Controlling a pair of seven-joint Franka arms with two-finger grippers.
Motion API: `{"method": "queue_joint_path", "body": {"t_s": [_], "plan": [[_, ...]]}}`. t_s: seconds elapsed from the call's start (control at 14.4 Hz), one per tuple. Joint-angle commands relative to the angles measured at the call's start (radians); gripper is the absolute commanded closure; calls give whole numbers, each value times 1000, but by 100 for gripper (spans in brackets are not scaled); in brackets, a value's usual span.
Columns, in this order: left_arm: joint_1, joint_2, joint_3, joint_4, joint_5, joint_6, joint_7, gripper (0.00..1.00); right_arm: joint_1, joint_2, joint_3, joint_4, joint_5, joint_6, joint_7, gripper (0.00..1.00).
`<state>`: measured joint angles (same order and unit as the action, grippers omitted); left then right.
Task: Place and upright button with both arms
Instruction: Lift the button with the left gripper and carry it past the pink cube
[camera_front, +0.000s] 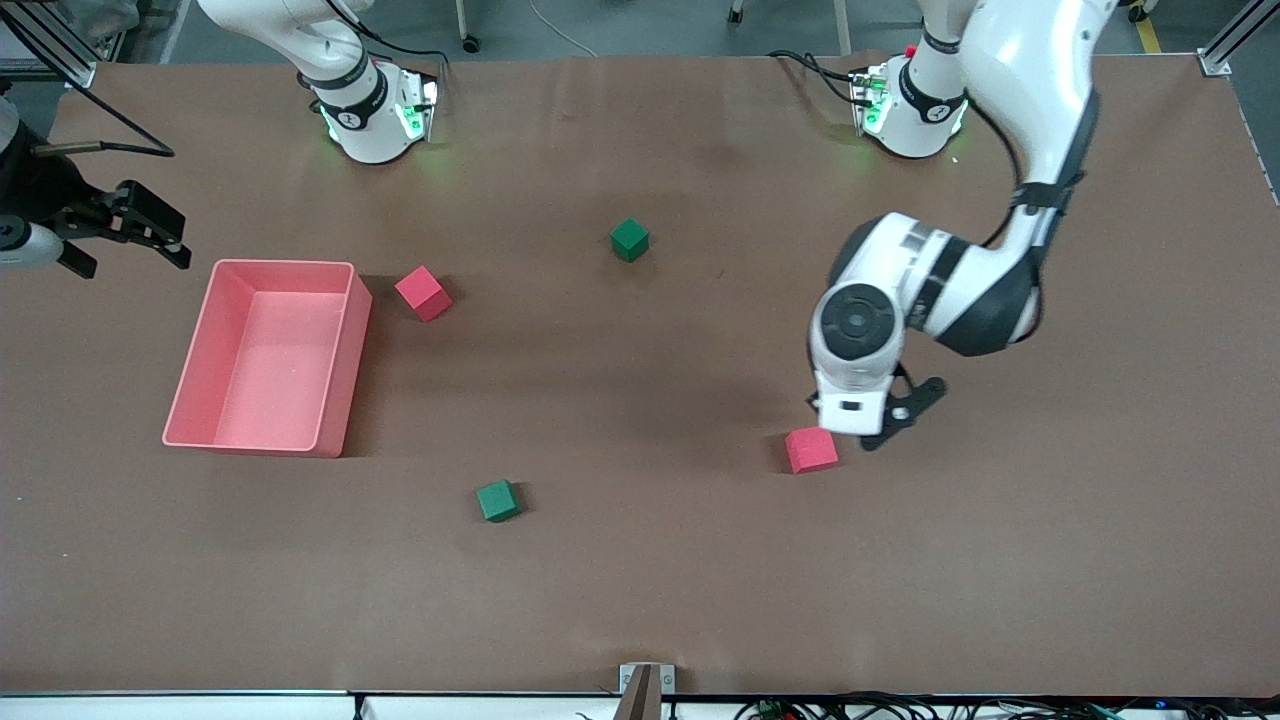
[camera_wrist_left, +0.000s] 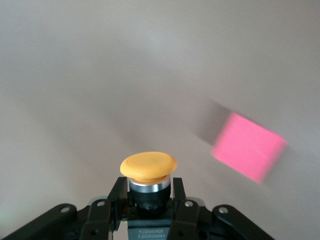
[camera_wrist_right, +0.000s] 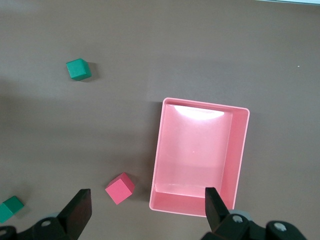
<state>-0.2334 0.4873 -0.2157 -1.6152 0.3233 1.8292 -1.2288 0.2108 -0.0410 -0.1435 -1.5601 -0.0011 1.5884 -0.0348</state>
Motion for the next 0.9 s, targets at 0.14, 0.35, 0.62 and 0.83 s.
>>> {"method": "queue_joint_path", "body": {"t_s": [0.14,0.35,0.62,0.83], "plan": [[150,-101,-8,-118,126,-5,-37,100,4,-14,-2,-15,-3,-25,6,0],[238,-89,-10,-121,253,7,-44,100,16,-14,-2,-20,-3,-50,9,0],[350,-87,-11,-161,409,114,-115,100,18,-14,-2,-20,-3,-67,9,0],[396,-69,-10,-219,589,218,-252,100,18,-14,-2,-20,-3,-77,9,0]]}}
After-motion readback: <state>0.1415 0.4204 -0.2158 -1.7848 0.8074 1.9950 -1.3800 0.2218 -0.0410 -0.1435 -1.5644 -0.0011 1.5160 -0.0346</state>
